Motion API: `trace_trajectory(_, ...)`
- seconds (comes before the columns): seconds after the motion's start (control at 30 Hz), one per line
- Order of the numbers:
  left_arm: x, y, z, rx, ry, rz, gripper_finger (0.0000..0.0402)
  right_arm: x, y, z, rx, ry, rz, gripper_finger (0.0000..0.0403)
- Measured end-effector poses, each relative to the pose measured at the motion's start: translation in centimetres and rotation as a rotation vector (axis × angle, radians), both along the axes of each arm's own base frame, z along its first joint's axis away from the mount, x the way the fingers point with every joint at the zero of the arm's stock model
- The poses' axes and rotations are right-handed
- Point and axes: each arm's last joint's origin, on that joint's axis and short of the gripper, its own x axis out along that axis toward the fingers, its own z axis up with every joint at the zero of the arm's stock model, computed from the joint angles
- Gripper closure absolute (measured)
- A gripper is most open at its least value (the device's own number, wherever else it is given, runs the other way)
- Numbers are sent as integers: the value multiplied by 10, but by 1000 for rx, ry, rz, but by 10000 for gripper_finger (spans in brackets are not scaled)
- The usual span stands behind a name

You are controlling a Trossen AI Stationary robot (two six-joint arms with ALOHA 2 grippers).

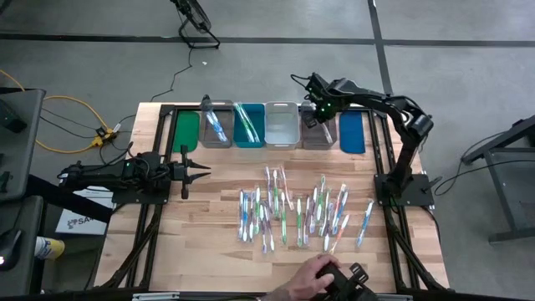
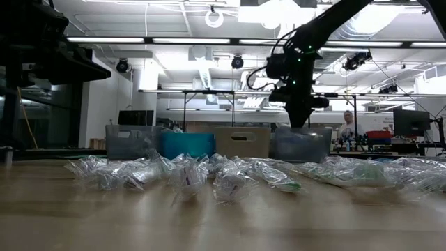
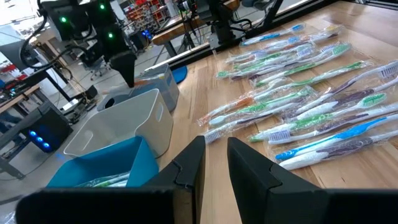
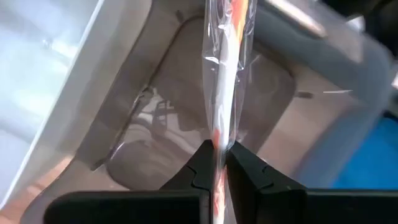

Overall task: Pick & Place Toothbrushes
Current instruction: Put the orange toothbrush into the right black bin

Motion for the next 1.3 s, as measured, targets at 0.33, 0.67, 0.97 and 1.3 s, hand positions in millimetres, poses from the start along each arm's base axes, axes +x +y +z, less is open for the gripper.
trace_trajectory(0.33,0,0,0,0,0,0,336,1,-1,-4,13,-1,-14,354)
trace_trajectory(0.67,0,0,0,0,0,0,336,1,4,7,-28,-15,-71,268)
trace_trajectory(0.97,0,0,0,0,0,0,336,-1,38,58,-81,-172,-72,227)
trace_trajectory(1.3,0,0,0,0,0,-1,336,-18,105,60,-32,-199,-51,231)
